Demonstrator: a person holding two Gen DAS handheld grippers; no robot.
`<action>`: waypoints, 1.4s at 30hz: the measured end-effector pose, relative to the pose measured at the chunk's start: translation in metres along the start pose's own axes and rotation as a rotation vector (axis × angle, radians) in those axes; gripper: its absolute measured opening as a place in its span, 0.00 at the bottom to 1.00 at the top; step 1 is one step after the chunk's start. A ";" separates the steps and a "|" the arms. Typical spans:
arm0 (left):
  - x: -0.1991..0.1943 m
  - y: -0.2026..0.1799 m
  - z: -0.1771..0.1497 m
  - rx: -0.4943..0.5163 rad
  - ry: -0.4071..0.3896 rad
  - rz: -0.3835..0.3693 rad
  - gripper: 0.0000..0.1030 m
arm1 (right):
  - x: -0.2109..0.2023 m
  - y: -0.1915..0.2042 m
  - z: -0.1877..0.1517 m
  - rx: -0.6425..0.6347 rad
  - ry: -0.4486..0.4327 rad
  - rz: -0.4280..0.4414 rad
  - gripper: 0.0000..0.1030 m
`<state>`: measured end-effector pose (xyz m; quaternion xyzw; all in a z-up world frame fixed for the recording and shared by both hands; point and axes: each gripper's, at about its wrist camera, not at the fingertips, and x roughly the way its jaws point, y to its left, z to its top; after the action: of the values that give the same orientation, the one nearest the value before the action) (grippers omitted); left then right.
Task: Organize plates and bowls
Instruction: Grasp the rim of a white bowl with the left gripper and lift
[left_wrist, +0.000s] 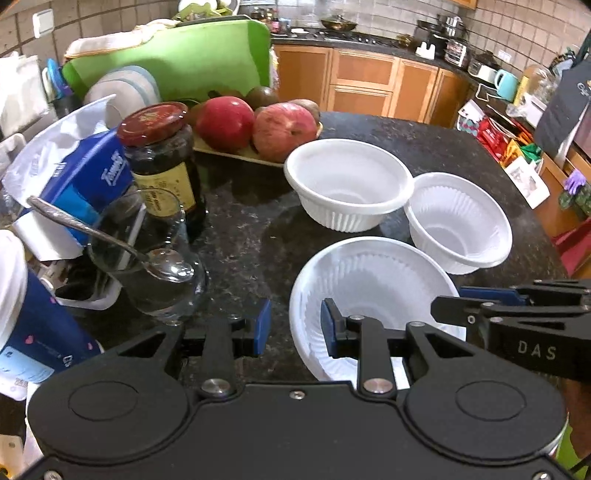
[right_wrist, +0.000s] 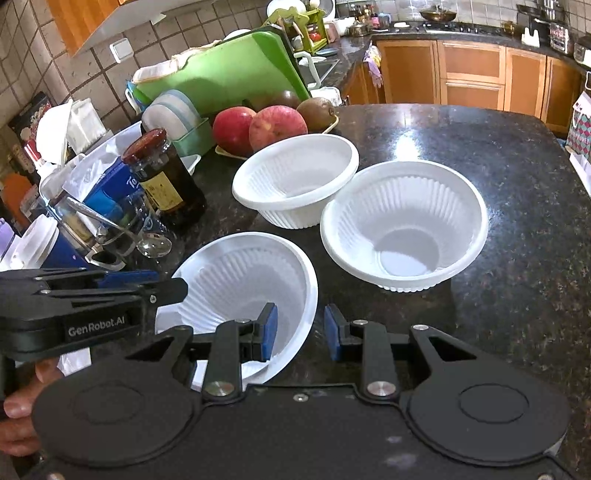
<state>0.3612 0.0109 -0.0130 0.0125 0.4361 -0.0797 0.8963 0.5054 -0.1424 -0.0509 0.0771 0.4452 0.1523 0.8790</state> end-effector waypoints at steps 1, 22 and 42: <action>0.002 -0.001 0.000 0.005 0.000 0.004 0.37 | 0.002 -0.001 0.000 0.003 0.003 0.002 0.29; 0.003 -0.013 -0.014 0.067 0.024 -0.025 0.36 | 0.005 0.015 -0.018 -0.015 0.044 -0.028 0.22; -0.061 -0.006 -0.087 0.079 0.045 -0.105 0.36 | -0.061 0.052 -0.110 0.045 0.044 0.008 0.25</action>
<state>0.2552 0.0215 -0.0187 0.0268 0.4528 -0.1436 0.8796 0.3726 -0.1135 -0.0552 0.0950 0.4673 0.1473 0.8665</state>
